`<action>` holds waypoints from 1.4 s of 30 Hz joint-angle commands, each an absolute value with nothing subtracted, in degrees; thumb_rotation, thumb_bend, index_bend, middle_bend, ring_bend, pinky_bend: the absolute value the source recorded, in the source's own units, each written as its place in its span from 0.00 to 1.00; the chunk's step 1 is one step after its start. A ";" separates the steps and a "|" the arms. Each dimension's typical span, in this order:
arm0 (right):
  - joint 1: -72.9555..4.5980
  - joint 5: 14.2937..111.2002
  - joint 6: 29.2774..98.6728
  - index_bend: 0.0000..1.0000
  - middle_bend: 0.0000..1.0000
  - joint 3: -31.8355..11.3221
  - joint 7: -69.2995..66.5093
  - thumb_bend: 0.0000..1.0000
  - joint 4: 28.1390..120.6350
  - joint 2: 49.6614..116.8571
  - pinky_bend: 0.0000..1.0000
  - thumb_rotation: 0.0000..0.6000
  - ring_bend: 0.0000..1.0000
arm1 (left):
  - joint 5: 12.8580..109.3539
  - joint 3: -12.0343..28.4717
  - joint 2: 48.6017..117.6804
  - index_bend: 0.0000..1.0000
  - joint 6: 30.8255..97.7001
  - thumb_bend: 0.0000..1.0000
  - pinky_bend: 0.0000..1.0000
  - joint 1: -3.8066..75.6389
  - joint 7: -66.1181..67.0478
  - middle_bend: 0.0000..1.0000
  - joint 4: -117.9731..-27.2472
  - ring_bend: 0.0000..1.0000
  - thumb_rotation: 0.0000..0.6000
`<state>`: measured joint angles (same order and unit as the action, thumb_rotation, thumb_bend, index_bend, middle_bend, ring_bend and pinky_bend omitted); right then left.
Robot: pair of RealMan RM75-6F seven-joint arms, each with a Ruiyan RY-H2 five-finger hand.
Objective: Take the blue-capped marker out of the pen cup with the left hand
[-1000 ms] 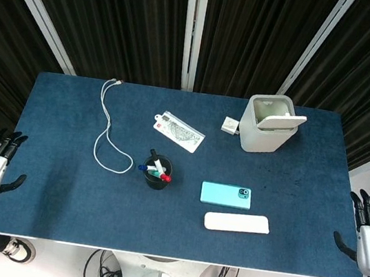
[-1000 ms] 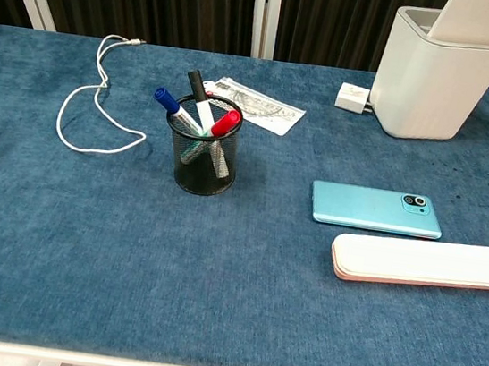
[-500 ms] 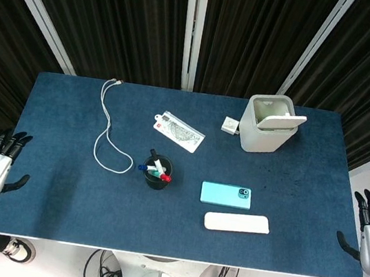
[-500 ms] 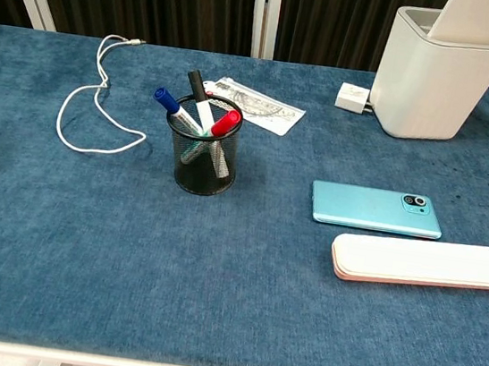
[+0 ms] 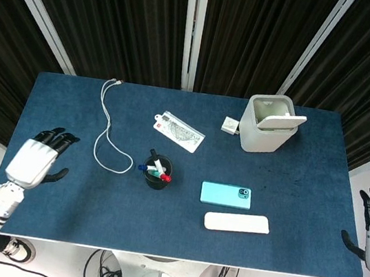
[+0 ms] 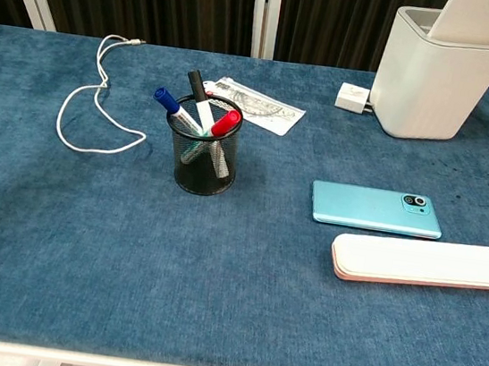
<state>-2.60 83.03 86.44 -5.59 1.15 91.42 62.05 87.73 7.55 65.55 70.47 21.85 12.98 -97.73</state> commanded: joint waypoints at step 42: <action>-2.69 79.51 83.82 0.00 0.00 -6.01 1.47 0.18 91.96 60.96 0.00 1.00 0.00 | 73.58 11.17 85.89 0.44 54.15 0.31 0.57 42.80 19.78 0.49 -89.24 0.54 1.00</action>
